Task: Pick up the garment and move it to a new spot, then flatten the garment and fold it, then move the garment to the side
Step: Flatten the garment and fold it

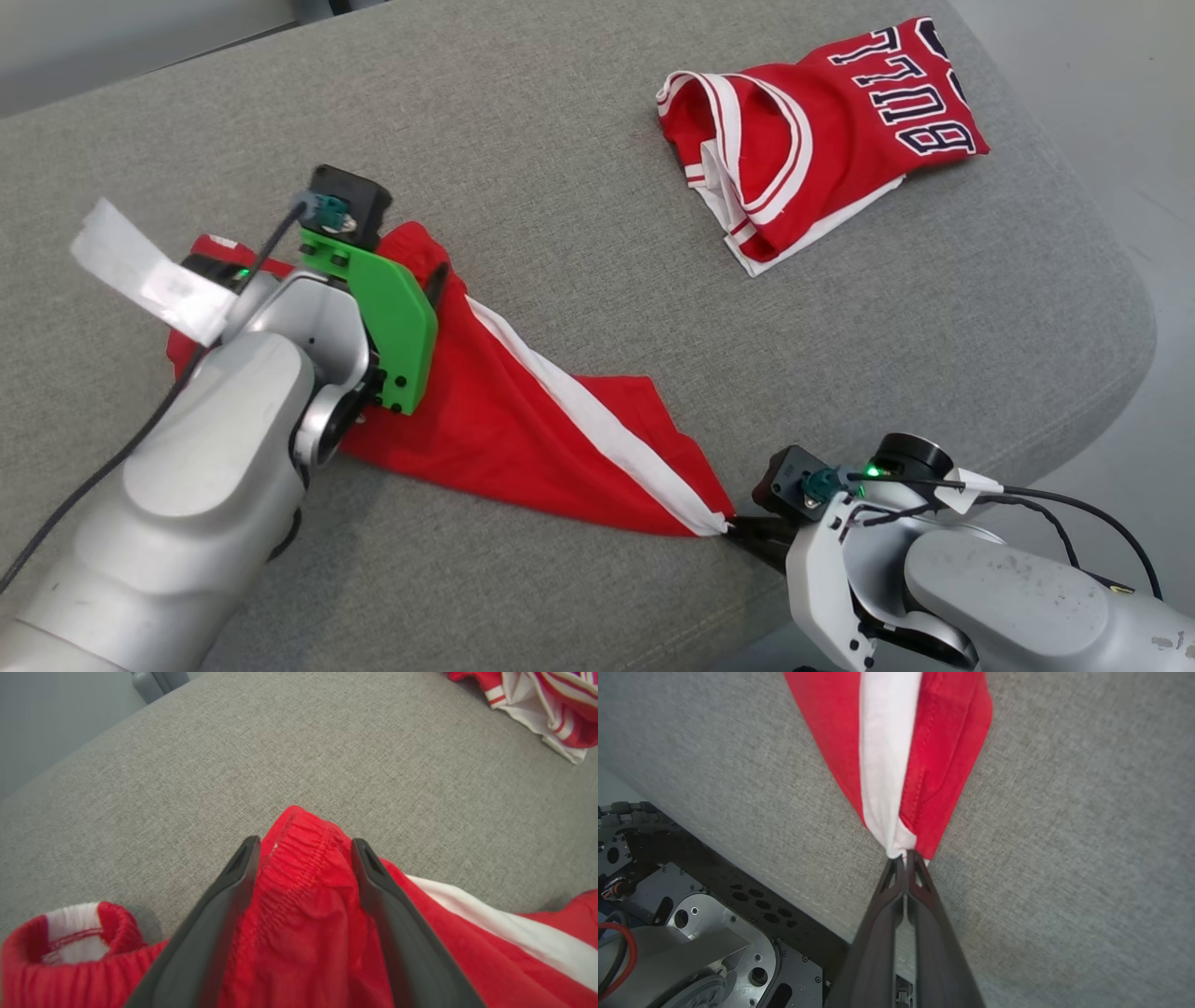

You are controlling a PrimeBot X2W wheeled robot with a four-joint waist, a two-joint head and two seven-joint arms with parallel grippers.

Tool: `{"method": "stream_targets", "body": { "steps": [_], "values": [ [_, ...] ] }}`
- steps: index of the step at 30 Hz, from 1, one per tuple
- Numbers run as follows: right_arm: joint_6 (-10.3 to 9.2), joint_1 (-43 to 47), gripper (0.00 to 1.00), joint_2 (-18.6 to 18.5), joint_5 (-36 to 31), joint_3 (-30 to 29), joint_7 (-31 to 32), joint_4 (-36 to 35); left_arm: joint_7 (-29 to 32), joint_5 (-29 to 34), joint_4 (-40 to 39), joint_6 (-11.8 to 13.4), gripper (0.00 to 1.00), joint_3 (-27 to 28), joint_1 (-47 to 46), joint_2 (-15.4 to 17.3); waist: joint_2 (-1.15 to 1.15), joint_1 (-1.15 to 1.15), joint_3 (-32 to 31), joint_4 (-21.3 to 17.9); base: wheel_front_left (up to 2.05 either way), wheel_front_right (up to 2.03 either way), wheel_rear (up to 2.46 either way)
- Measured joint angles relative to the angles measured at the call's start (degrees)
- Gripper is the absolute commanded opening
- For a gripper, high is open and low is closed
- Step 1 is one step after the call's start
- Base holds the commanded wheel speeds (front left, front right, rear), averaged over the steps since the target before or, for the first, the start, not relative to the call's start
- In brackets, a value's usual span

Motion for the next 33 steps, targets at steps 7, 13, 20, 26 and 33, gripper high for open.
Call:
{"method": "stream_targets", "body": {
  "steps": [7, 13, 20, 26, 33],
  "values": [
    [-0.01, 0.57, 0.00, -0.04, 0.92, -0.27, -1.81, 2.40, 2.60, -0.59, 1.62, -2.48, 0.00, -2.55, -0.01, -1.49, 0.00, 0.00, -0.75, 1.18, 0.00, 0.00, 0.00],
    [-0.05, 2.41, 0.00, -1.01, 1.92, -1.22, -3.50, 3.94, -1.37, -0.79, -2.19, -4.01, 0.00, -2.33, 0.05, -3.19, 0.00, 0.00, -2.14, 3.89, 0.00, 0.00, 0.00],
    [-0.31, 4.95, 0.00, -3.39, 3.71, -2.37, -5.32, 4.86, -9.12, -3.68, -10.10, -3.35, 0.00, 2.10, 5.09, -4.70, 0.00, 0.00, -3.69, 8.33, 0.00, 0.00, 0.00],
    [-0.55, 6.23, 0.00, -5.87, 3.78, -2.30, -6.22, 5.17, -13.30, -6.31, -10.90, -1.85, 0.00, 4.11, 17.62, -1.48, 0.00, 0.00, -4.69, 12.71, 0.00, 0.00, 0.00],
    [-0.55, 7.56, 0.00, -9.09, 3.67, -1.90, -6.94, 5.33, -16.63, -9.51, -10.98, -1.42, 0.15, 4.54, 27.48, -1.52, 0.00, 0.00, -5.71, 18.03, 0.00, 0.00, 0.00]
  ]
}}
